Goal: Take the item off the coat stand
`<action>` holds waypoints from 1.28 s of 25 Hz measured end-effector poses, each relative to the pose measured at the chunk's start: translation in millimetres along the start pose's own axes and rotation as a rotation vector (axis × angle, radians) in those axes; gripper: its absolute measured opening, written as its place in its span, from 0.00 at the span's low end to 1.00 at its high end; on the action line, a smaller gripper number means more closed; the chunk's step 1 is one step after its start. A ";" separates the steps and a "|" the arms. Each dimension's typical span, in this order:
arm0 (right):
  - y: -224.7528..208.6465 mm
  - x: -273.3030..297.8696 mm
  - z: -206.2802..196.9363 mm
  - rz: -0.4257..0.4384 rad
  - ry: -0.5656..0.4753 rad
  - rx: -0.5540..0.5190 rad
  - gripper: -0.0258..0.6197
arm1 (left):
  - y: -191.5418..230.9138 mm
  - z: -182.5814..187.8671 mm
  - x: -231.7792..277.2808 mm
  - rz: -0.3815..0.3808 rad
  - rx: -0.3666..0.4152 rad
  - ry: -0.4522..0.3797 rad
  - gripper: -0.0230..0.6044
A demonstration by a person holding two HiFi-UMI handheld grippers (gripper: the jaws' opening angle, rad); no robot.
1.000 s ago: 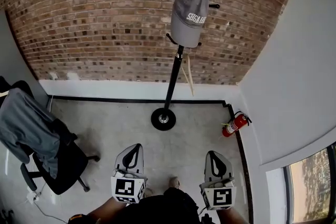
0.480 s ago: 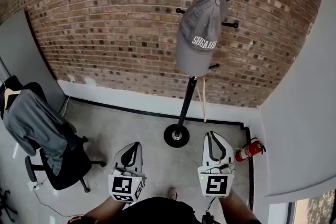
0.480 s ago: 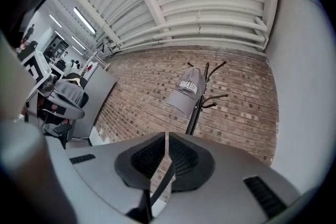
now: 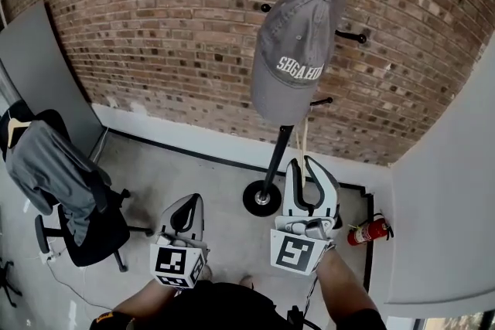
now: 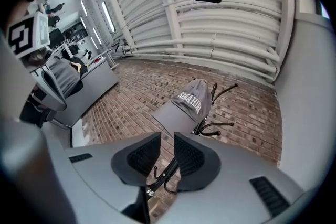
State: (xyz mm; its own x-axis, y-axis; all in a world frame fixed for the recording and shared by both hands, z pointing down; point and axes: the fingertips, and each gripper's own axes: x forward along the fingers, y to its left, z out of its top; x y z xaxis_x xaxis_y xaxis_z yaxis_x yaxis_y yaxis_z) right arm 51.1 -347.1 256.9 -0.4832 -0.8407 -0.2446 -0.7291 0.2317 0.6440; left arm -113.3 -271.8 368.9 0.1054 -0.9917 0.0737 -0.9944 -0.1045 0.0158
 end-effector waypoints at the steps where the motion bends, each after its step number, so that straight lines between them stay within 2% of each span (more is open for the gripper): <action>1: 0.1 7.8 2.9 -0.012 -0.005 -0.011 0.15 | 3.8 0.6 6.0 -0.002 0.002 0.001 0.07; 3: 0.2 21.4 9.8 -0.041 -0.006 -0.051 0.19 | 10.3 3.1 17.4 -0.014 0.003 -0.003 0.07; 5: 1.0 33.7 16.1 -0.081 0.006 -0.116 0.27 | 16.5 6.4 27.4 -0.031 0.002 -0.008 0.07; 11: 7.8 74.7 17.9 -0.194 0.071 -0.404 0.29 | 29.9 22.6 52.2 -0.096 0.003 -0.042 0.07; 17: 9.9 96.0 14.4 -0.301 0.101 -0.575 0.30 | 36.0 27.6 66.3 -0.152 0.004 -0.050 0.07; 21: -0.1 99.9 23.9 -0.376 0.075 -0.591 0.30 | 37.4 28.9 71.9 -0.175 -0.005 -0.058 0.07; 29: -19.6 83.7 50.5 -0.519 -0.041 -0.528 0.29 | 43.6 28.7 77.7 -0.191 -0.023 -0.063 0.07; 32: -29.1 79.2 61.0 -0.547 -0.079 -0.518 0.16 | 46.4 26.7 79.8 -0.191 -0.027 -0.058 0.07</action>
State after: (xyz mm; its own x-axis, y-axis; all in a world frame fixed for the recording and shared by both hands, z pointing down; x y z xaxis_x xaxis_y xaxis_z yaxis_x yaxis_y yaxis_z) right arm 4.4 -390.6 174.5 -0.1656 -0.7279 -0.6654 -0.5629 -0.4842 0.6698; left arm -151.3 -357.8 348.9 0.2902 -0.9569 0.0093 -0.9559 -0.2894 0.0506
